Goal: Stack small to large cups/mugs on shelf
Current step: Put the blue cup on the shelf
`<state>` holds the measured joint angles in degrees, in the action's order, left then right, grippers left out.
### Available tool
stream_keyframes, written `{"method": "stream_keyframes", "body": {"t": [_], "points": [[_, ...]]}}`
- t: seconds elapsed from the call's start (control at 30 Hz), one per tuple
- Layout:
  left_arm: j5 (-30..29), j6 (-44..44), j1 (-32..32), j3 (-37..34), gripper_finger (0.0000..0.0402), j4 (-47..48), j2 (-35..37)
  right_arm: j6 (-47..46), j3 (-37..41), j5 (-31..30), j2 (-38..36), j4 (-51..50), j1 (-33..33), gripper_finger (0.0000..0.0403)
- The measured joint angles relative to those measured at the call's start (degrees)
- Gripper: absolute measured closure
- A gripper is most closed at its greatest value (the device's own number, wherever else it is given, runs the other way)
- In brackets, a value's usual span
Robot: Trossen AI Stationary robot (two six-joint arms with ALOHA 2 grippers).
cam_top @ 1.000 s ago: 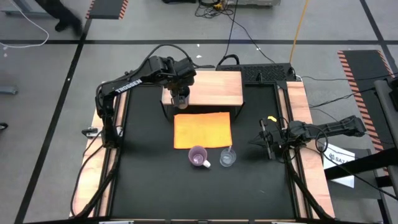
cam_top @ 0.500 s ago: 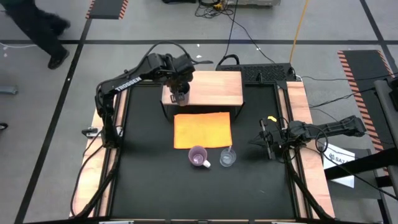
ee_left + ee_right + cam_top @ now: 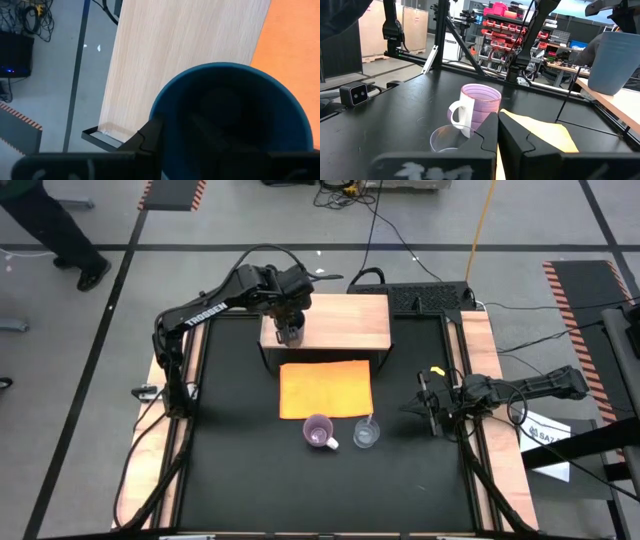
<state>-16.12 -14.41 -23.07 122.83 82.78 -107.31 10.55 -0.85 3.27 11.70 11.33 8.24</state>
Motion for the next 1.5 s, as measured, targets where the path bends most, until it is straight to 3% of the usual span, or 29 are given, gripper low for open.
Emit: {"method": "stream_keyframes", "body": {"t": [1.5], "points": [[-3.50,0.63,-3.32,0.00,0.0316,-1.16,-0.11,-0.87,-0.01,0.00,0.00,-0.02,0.00,0.0403]]}}
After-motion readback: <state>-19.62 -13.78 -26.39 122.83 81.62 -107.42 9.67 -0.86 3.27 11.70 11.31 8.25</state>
